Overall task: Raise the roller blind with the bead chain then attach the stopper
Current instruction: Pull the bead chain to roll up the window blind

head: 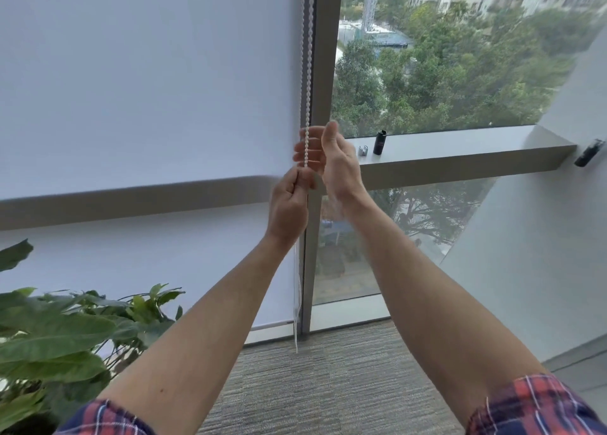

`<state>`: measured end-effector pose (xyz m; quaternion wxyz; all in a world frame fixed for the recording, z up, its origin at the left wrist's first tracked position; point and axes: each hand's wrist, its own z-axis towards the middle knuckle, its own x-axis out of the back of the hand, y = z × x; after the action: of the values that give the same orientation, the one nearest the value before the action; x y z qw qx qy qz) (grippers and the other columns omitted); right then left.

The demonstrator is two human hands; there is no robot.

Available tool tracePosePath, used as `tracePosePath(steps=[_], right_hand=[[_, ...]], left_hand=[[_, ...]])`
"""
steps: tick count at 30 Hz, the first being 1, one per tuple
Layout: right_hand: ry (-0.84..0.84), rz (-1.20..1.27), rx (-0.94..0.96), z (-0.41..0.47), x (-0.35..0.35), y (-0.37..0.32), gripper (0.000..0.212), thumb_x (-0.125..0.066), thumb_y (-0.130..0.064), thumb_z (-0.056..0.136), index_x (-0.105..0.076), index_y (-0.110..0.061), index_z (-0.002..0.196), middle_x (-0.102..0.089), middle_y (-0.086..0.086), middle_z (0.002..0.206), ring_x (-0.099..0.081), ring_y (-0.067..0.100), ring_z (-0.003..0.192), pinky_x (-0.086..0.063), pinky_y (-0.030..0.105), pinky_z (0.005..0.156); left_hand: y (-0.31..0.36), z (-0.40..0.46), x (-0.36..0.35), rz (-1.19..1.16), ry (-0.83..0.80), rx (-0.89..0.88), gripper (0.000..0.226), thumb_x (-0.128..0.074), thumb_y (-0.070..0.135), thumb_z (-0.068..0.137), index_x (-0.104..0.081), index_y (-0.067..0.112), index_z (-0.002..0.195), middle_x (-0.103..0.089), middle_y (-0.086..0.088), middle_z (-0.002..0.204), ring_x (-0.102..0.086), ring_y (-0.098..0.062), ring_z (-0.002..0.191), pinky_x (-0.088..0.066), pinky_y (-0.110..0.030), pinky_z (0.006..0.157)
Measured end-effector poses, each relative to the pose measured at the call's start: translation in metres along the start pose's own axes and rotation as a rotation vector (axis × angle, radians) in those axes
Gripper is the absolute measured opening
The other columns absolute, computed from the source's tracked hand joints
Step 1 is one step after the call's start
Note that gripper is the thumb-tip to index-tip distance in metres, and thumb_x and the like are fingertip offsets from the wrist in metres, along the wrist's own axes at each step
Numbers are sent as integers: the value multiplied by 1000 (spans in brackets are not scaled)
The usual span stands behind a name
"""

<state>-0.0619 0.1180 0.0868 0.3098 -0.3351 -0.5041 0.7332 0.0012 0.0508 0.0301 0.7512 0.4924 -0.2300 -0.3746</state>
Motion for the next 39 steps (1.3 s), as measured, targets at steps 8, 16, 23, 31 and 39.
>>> tracePosePath(steps=[8,16,23,31,39], right_hand=[[5,9,141,-7,-37,-19,47,-32,-32,107,-47,-19,65,-35,-9,52,-27,6,44,-23,20,41],[-9,127,160,-19,-27,-18,45,-35,-28,106,-38,-17,62,-29,-4,53,-20,8,44,-13,29,42],[-4,45,67,-41,-7,32,46,-38,-35,102,-42,-15,61,-34,-6,49,-28,8,41,-24,21,39],[-39,82,-5,-56,5,58,46,-37,-32,102,-40,-14,60,-35,-6,45,-27,6,35,-21,19,38],[-93,44,-37,-54,-2,59,42,-38,-37,98,-35,-16,63,-32,-9,48,-23,6,38,-15,22,41]], left_hand=[[-15,-11,0,45,-7,1,30,-41,2,90,-45,12,63,-42,10,57,-34,-11,57,-28,-29,53],[-14,-14,-2,71,-57,-29,27,-43,6,94,-50,-8,72,-47,-23,60,-38,-22,59,-32,-42,52],[-48,-47,15,247,-259,-51,25,-47,16,100,-63,9,82,-58,-23,69,-49,-28,60,-42,-42,56],[-7,-12,34,152,-106,22,30,-40,20,94,-70,23,93,-69,-2,83,-62,-17,78,-49,-39,75],[92,37,6,-89,-275,-138,29,-37,19,106,-63,6,106,-50,2,63,-43,-14,51,-38,-27,49]])
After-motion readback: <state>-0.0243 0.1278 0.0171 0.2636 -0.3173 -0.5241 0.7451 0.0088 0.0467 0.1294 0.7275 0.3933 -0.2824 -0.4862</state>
